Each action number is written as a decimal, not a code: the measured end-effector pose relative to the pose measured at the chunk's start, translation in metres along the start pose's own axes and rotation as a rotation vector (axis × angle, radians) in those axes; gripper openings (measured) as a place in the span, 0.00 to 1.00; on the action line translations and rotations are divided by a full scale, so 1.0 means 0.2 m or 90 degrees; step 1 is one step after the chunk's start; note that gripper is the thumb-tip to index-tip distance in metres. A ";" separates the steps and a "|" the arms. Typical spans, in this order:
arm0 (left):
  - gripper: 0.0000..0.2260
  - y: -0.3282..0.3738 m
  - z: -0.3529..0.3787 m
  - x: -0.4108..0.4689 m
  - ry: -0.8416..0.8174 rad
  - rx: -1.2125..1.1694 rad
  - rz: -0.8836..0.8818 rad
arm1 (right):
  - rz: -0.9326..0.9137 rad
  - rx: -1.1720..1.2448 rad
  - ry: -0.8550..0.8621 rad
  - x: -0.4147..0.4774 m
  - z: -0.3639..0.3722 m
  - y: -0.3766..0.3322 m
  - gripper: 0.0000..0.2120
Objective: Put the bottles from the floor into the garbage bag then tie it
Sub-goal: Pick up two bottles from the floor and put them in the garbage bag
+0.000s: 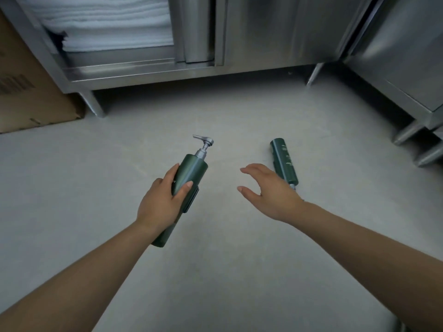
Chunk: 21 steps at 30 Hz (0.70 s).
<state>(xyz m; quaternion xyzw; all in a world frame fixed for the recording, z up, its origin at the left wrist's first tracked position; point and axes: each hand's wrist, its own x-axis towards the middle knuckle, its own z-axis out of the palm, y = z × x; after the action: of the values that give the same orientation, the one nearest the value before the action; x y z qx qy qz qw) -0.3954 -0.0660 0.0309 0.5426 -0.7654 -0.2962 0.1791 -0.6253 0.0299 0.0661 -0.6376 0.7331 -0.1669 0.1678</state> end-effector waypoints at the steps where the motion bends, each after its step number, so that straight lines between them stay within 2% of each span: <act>1: 0.25 0.05 0.07 0.02 0.003 -0.001 -0.010 | 0.006 0.009 0.006 0.00 0.00 0.10 0.23; 9: 0.26 0.34 0.56 0.11 -0.015 -0.038 -0.071 | 0.088 0.103 0.081 0.03 0.06 0.74 0.22; 21: 0.27 0.42 0.87 0.18 -0.055 -0.013 -0.094 | 0.161 0.098 0.104 0.30 0.29 1.18 0.28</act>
<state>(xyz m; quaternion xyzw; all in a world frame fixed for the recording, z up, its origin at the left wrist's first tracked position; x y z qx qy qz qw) -0.5717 -0.0361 -0.0485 0.5822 -0.7273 -0.3397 0.1292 -0.8133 -0.0001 -0.0962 -0.5098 0.8037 -0.2512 0.1760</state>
